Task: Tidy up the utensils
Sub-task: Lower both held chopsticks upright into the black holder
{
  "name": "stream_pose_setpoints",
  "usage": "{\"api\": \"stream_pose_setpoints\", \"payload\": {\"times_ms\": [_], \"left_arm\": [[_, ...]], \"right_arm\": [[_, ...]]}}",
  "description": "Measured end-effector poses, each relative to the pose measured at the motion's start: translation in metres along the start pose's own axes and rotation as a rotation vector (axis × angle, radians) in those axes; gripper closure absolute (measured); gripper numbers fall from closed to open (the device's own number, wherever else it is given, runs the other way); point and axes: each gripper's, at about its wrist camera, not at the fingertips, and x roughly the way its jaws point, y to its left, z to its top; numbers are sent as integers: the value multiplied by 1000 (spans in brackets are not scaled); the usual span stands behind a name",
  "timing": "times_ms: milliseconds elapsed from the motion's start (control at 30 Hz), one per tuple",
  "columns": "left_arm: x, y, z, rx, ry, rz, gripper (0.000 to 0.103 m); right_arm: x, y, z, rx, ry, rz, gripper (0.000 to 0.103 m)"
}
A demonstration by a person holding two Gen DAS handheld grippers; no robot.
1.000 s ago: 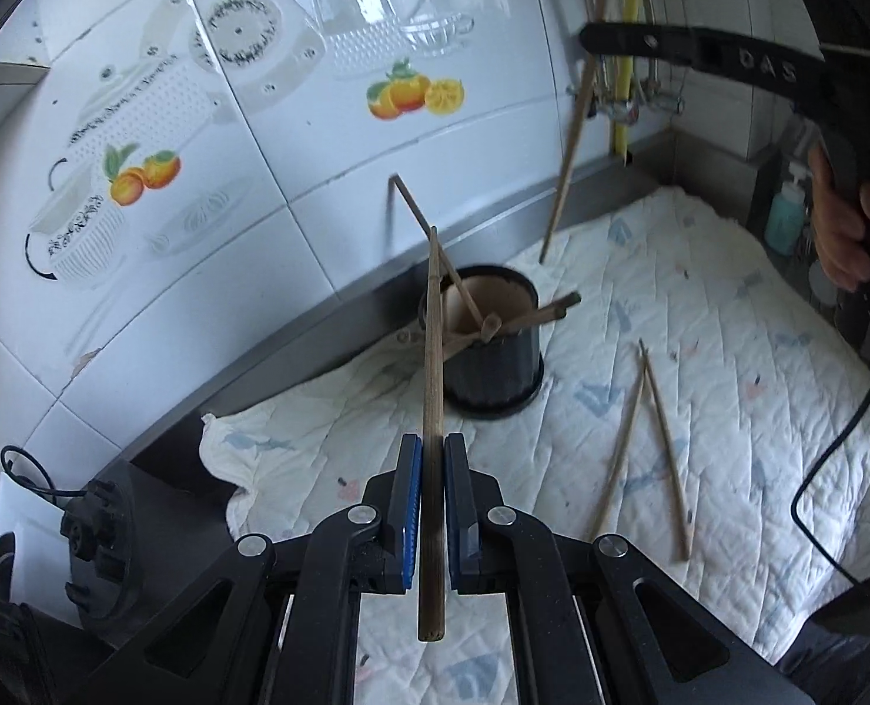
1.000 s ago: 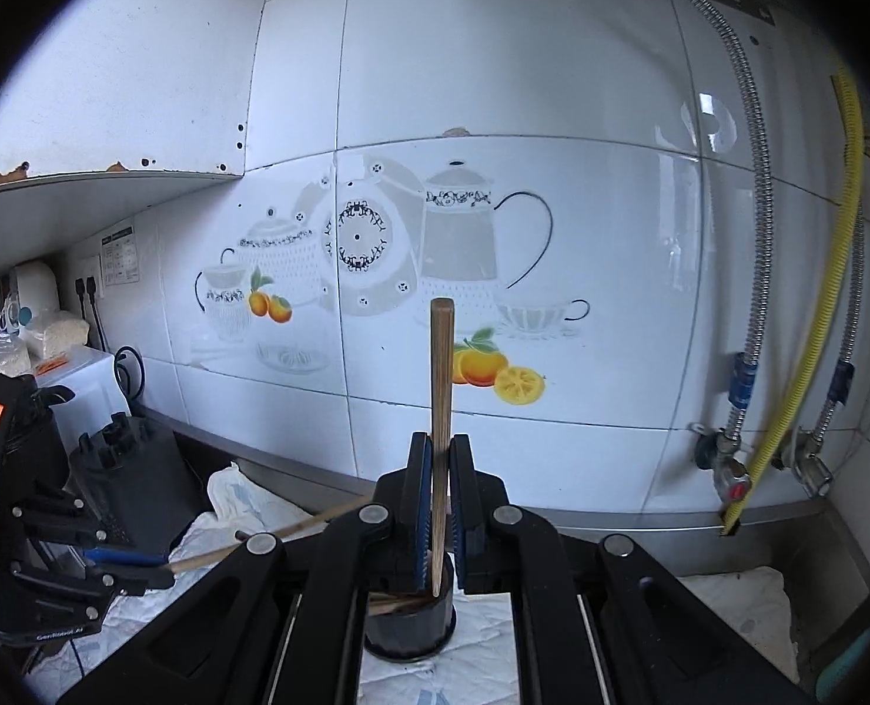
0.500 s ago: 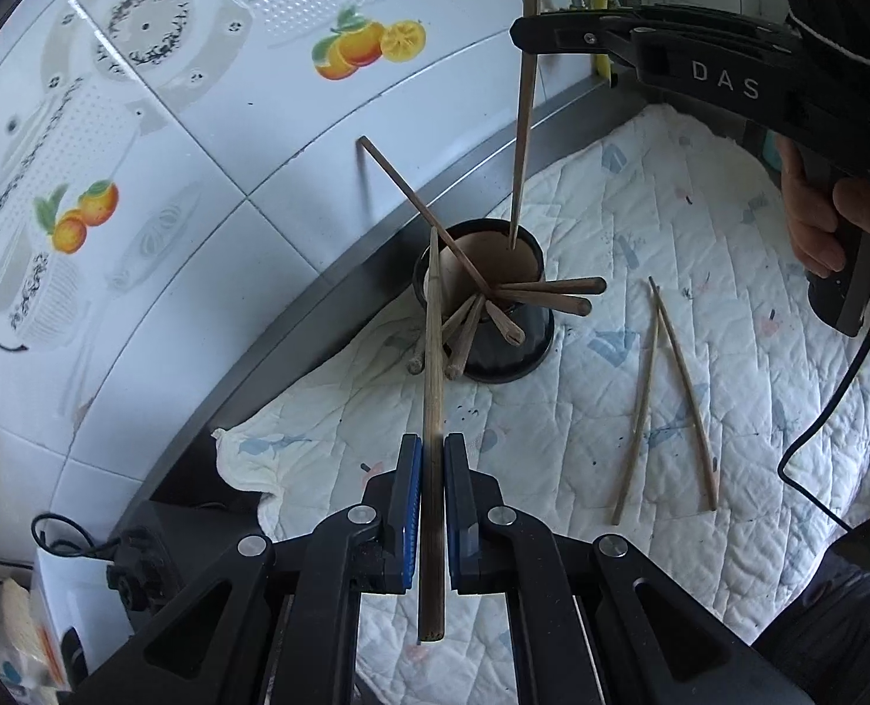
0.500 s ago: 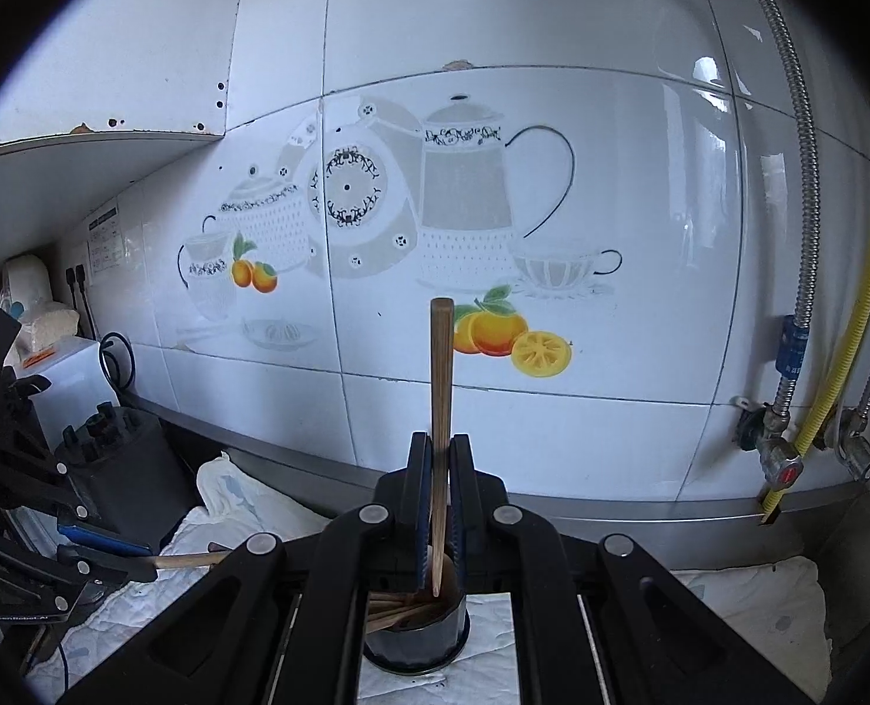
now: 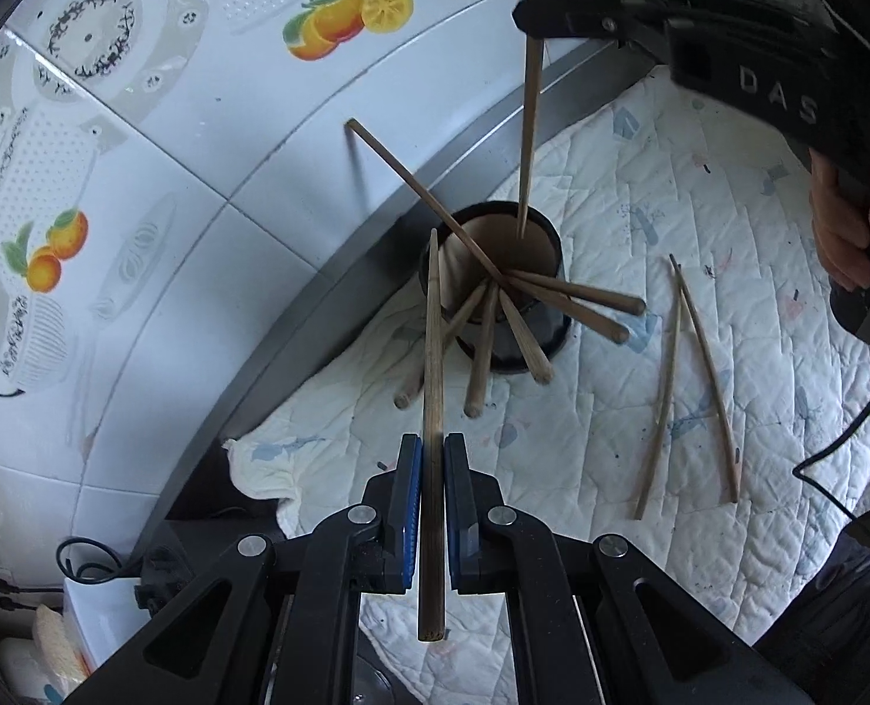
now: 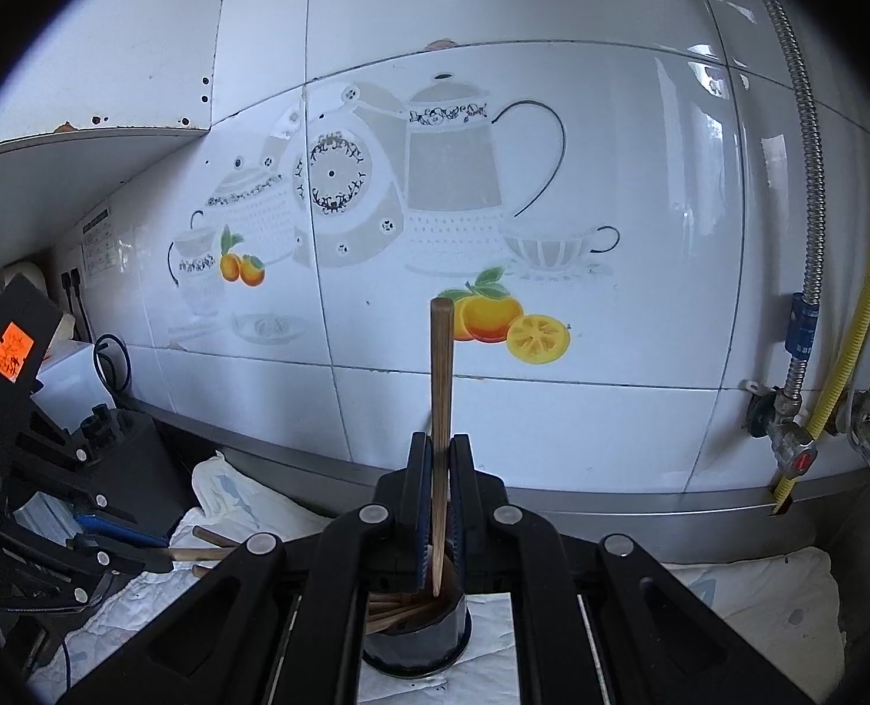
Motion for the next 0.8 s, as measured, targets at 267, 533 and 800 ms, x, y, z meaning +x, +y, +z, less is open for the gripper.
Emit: {"api": "stream_pose_setpoints", "payload": {"times_ms": [267, 533, 800], "left_arm": [[-6, -5, 6, 16, -2, 5, 96], [-4, -10, -3, 16, -5, -14, 96], [-5, -7, 1, 5, -21, -18, 96]], "right_arm": [[0, 2, -3, 8, -11, 8, 95], [-15, 4, 8, 28, -79, 24, 95], [-14, 4, 9, 41, -83, 24, 95]]}}
